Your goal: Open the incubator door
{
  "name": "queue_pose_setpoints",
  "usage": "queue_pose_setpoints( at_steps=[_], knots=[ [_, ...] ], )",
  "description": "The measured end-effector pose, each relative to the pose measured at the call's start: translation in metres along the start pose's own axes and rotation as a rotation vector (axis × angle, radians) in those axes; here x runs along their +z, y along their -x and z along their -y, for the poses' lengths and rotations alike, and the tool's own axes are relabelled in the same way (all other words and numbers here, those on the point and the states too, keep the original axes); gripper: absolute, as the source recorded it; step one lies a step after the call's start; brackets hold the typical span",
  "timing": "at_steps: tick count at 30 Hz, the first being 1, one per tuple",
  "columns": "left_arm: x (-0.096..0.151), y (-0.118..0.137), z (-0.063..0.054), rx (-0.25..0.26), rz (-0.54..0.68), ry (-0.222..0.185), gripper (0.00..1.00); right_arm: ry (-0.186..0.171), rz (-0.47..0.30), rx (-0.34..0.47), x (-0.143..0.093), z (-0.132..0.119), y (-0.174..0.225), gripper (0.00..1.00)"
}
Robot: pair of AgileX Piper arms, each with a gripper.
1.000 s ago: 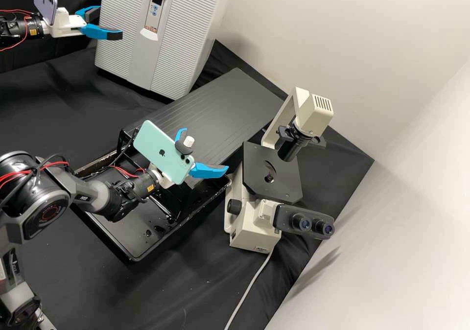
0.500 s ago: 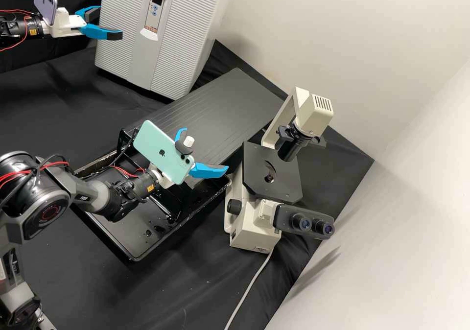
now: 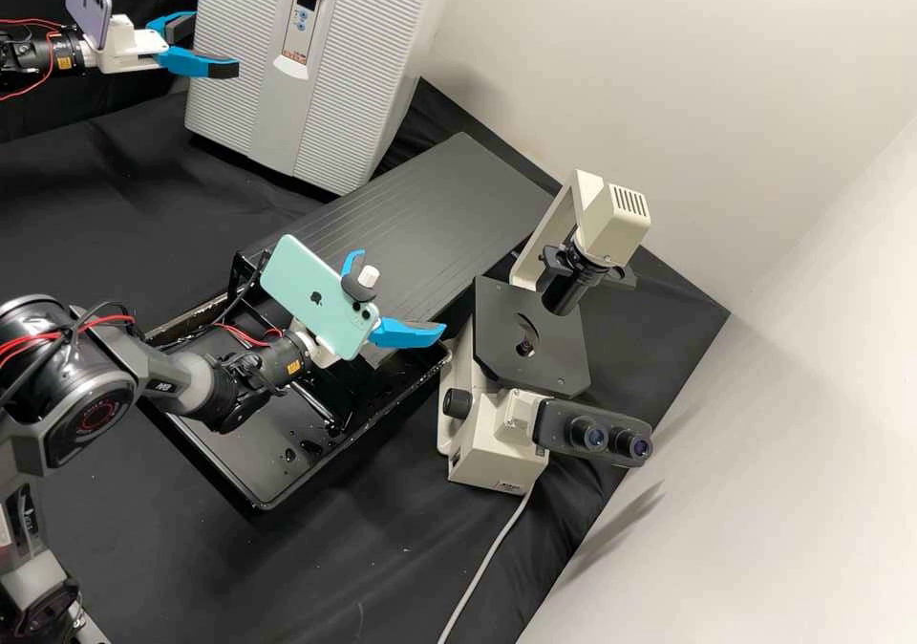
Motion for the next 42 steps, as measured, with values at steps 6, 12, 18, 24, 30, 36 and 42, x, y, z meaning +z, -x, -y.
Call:
queue_pose_setpoints(
  at_steps=[6,12,18,24,30,36,42],
  knots=[
    [-0.0003,0.0004,0.0004,0.001,-0.003,0.004,0.0,0.0,0.0,0.0,0.0,0.0,0.0,1.0],
    [-0.0008,0.0004,-0.0001,0.006,-0.008,0.009,0.0,0.0,0.0,0.0,0.0,0.0,0.0,1.0],
    [-0.0026,0.0018,0.0006,0.011,-0.022,0.021,0.0,0.0,0.0,0.0,0.0,0.0,0.0,1.0],
    [-0.0055,0.0033,-0.0003,0.016,-0.032,0.026,0.0,0.0,0.0,0.0,0.0,0.0,0.0,1.0],
    [-0.0068,0.0037,-0.001,0.029,-0.046,0.041,0.0,0.0,0.0,0.0,0.0,0.0,0.0,1.0],
    [-0.008,0.0038,-0.0014,0.034,-0.059,0.05,0.0,0.0,0.0,0.0,0.0,0.0,0.0,1.0],
    [-0.0094,0.0047,-0.0012,0.04,-0.072,0.062,0.0,0.0,0.0,0.0,0.0,0.0,0.0,1.0]
  ],
)
